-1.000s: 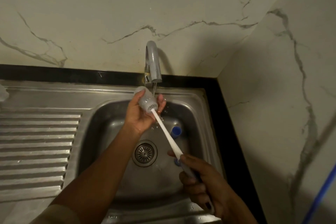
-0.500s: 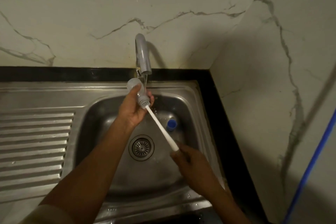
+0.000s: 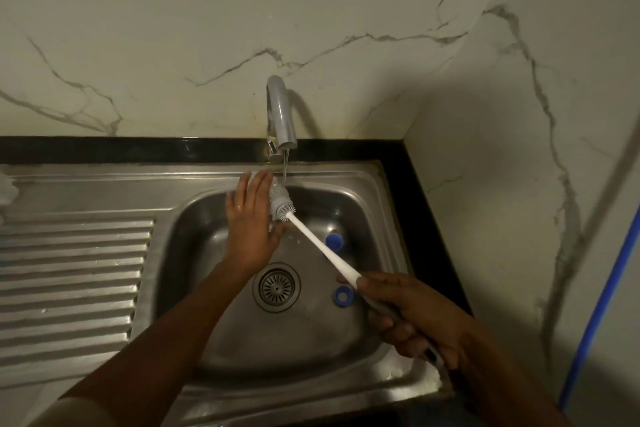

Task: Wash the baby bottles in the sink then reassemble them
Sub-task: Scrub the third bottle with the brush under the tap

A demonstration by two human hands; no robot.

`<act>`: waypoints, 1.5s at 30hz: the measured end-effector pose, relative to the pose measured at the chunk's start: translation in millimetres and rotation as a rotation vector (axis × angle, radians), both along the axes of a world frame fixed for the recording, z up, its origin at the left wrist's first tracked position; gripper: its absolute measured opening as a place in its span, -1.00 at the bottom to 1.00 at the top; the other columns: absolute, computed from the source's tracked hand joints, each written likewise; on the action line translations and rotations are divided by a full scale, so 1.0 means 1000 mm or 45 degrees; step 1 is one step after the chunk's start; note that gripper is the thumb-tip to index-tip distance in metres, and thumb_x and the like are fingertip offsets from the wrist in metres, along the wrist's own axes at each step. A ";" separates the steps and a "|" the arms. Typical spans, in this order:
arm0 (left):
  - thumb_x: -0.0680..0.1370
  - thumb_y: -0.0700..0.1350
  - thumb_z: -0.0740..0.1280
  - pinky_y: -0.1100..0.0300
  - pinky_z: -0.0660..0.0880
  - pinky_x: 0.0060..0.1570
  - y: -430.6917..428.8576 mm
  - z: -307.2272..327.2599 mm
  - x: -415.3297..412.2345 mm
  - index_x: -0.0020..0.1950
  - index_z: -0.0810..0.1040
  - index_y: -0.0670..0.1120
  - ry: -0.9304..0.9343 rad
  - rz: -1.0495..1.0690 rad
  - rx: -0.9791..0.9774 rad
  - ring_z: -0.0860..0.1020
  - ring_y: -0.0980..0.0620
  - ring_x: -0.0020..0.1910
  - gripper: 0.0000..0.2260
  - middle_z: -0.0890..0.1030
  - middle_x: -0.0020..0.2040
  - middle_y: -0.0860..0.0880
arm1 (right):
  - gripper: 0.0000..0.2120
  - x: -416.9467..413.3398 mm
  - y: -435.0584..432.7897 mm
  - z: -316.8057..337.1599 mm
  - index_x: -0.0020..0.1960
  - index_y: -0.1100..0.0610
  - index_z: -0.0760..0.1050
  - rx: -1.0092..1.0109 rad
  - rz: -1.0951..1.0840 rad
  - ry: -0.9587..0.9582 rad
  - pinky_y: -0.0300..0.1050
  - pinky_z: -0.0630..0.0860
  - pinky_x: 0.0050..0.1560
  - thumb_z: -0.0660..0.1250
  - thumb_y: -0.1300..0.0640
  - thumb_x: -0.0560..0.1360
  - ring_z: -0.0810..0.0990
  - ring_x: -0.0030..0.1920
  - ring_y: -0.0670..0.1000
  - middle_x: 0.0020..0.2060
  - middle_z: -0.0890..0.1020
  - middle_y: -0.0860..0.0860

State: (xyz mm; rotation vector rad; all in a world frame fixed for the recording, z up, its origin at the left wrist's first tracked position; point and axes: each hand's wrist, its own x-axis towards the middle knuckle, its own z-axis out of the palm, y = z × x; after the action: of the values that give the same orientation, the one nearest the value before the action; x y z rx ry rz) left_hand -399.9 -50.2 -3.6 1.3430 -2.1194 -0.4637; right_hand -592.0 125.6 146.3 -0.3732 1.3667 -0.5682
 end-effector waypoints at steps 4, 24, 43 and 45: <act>0.46 -0.07 0.49 -0.28 0.15 0.49 -0.028 0.006 0.014 0.48 0.33 -0.11 -0.239 -0.118 -0.062 0.26 -0.16 0.52 -0.36 0.40 0.46 -0.16 | -0.77 0.000 -0.003 0.017 0.23 -0.12 0.56 -0.442 0.446 0.806 -0.42 0.32 -0.46 0.25 0.02 0.62 0.49 -0.49 -0.22 -0.43 0.55 -0.18; 0.63 -0.13 0.29 0.01 0.59 -0.01 -0.016 0.028 -0.002 0.30 0.43 -0.13 1.196 0.003 0.979 0.61 -0.16 0.16 -0.74 0.61 0.21 -0.15 | -0.81 0.096 0.000 0.013 0.06 0.07 0.45 -0.171 -0.425 -0.047 -0.33 0.15 -0.62 0.14 -0.01 0.67 0.25 -0.54 -0.13 -0.43 0.42 0.02; 0.59 0.33 0.09 -0.14 0.52 0.20 -0.021 0.031 -0.005 0.18 0.53 -0.13 1.229 0.326 0.921 0.58 -0.22 0.16 -0.44 0.61 0.13 -0.22 | -0.82 0.114 -0.008 0.031 0.15 0.09 0.43 -0.098 -0.558 -0.344 -0.36 0.16 -0.65 0.15 0.02 0.66 0.25 -0.56 -0.17 -0.45 0.43 -0.01; 0.51 0.46 0.14 -0.04 0.53 0.15 -0.020 0.030 -0.007 0.22 0.50 -0.09 1.121 0.226 0.907 0.58 -0.11 0.14 -0.34 0.59 0.15 -0.15 | -0.81 0.109 -0.011 0.031 0.14 0.11 0.43 -0.094 -0.572 -0.357 -0.37 0.16 -0.65 0.15 0.03 0.66 0.25 -0.57 -0.18 -0.45 0.43 -0.01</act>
State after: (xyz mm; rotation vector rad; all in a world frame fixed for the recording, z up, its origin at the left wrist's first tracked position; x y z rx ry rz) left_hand -406.6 -69.9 26.6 1.2919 -1.1174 -1.5018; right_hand -482.7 115.1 177.1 -0.0362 1.1610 -1.0053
